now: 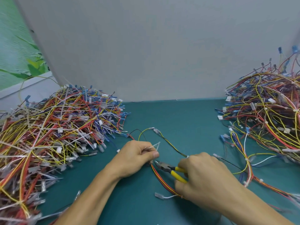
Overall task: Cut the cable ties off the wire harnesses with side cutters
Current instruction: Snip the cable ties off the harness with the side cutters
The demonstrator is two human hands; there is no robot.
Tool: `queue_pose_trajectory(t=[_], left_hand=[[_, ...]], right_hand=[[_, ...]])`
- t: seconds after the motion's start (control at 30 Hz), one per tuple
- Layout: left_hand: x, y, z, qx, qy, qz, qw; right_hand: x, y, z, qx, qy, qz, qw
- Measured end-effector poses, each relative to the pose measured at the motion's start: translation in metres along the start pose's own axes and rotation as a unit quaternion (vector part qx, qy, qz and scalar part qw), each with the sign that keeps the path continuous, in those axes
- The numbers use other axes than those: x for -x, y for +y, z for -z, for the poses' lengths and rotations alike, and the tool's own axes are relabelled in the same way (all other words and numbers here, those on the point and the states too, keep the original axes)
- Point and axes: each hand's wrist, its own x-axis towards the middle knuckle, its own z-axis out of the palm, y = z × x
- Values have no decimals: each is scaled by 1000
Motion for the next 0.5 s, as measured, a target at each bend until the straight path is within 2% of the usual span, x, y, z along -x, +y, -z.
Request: queue_pose_trajectory(t=[0.2,0.5], left_hand=[[0,-2,0,61,6,18,998],[-2,-4,0,84,7,32,996]], right_hand=[[-7,-12,-6,-11,15,-22,1000],[-5,-13,-13,-10,13,-35,999]])
